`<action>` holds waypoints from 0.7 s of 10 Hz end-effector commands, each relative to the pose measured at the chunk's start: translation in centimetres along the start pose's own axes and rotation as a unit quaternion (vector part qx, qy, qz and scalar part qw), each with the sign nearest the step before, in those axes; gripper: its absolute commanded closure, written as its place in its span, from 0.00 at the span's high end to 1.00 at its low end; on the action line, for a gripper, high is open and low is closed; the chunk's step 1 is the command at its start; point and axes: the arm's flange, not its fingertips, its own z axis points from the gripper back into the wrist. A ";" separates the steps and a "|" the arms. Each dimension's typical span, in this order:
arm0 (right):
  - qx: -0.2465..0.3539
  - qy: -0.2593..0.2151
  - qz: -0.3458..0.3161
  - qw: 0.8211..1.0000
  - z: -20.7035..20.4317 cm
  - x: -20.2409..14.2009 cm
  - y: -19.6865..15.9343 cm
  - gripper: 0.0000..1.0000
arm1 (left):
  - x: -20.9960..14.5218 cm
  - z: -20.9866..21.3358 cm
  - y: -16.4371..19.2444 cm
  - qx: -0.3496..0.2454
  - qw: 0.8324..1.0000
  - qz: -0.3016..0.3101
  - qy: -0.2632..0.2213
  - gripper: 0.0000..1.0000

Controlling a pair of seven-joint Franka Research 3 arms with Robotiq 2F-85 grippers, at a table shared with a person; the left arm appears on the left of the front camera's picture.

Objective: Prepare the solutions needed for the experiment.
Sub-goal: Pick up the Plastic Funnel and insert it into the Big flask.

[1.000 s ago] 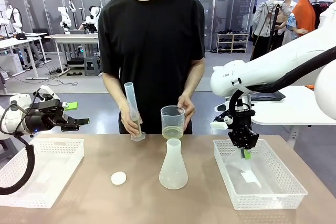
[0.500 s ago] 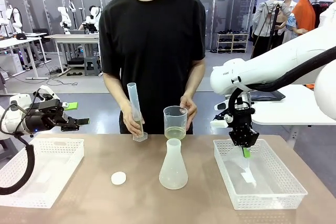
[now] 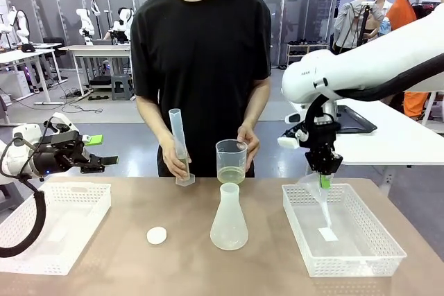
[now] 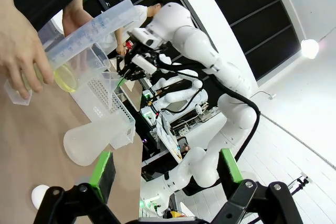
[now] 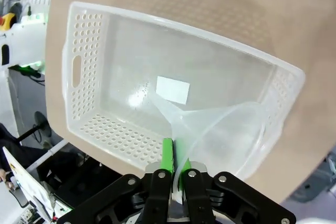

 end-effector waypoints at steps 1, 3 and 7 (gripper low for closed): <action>-0.053 0.032 -0.051 0.997 0.9 1.5 3.5 0.00 | -0.2 -0.1 -0.1 0.009 1.000 -0.003 0.006 1.00; -0.148 0.056 -0.098 0.982 4.3 2.3 6.1 0.00 | -0.2 -0.1 -0.1 0.009 1.000 -0.003 0.006 1.00; -0.293 0.103 -0.186 0.932 8.2 4.4 10.8 0.00 | -0.2 -0.1 -0.1 0.009 1.000 -0.003 0.006 1.00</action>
